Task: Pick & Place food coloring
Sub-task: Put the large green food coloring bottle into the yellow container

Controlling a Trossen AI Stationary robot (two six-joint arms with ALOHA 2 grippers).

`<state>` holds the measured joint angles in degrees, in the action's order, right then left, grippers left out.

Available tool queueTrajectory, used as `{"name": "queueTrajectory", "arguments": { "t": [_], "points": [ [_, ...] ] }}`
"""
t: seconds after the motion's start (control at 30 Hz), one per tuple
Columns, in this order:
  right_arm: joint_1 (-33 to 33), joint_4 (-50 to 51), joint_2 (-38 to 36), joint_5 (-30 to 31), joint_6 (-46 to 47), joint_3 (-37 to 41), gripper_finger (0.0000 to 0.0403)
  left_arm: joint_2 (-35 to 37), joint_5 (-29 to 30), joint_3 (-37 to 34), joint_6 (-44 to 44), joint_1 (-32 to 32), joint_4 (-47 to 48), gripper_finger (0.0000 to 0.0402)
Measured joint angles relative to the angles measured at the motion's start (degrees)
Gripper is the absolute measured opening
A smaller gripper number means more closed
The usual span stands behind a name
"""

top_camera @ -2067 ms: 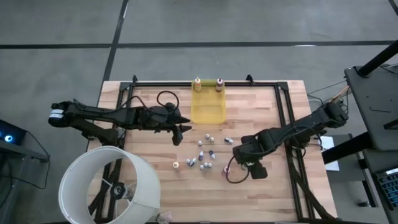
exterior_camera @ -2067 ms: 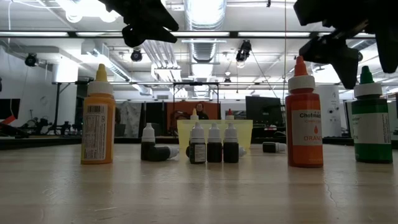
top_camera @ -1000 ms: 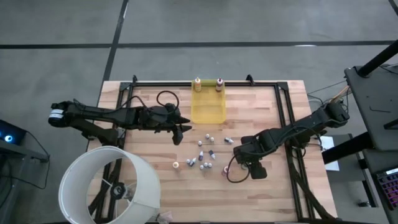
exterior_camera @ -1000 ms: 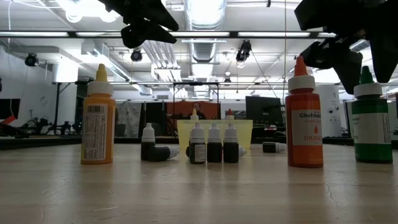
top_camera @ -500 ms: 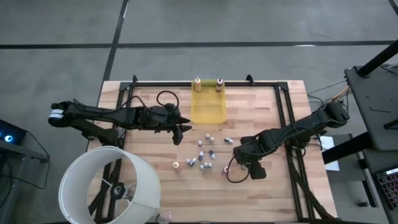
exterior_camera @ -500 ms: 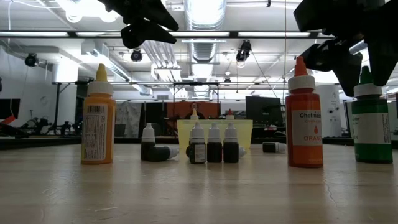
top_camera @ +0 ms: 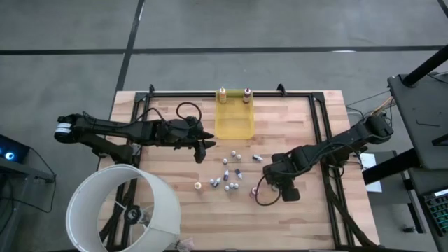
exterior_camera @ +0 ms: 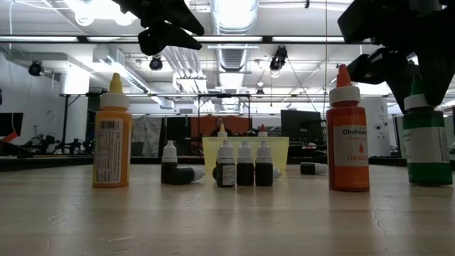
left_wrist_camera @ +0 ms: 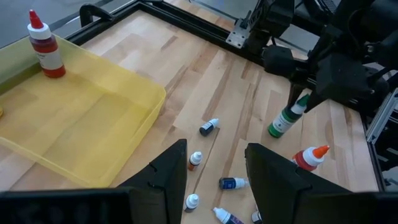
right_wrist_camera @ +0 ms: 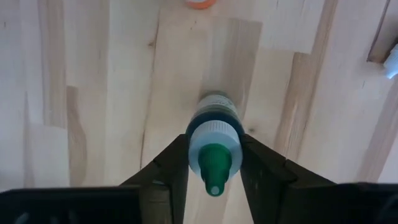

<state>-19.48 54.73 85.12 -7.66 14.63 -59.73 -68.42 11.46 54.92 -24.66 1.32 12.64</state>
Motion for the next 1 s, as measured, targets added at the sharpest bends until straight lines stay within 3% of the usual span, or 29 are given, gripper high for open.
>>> {"name": "queueTrajectory", "arguments": {
  "t": [0.4, 0.63, 1.0],
  "points": [
    [6.0, 10.7, -0.1, 0.0, 2.0, -15.6, 0.0114, 0.0, 0.0, 0.0, 0.0, 0.0, 0.0, 0.0135],
    [16.5, 15.9, -0.2, -0.1, 1.2, -26.2, 0.0115, 0.0, 0.0, 0.0, 0.0, 0.0, 0.0, 0.0135],
    [35.0, 19.9, 2.4, -0.4, -9.3, -36.5, 0.0113, 0.0, 0.6, 0.0, 0.0, 0.0, -0.1, 0.0135]
  ]
}}
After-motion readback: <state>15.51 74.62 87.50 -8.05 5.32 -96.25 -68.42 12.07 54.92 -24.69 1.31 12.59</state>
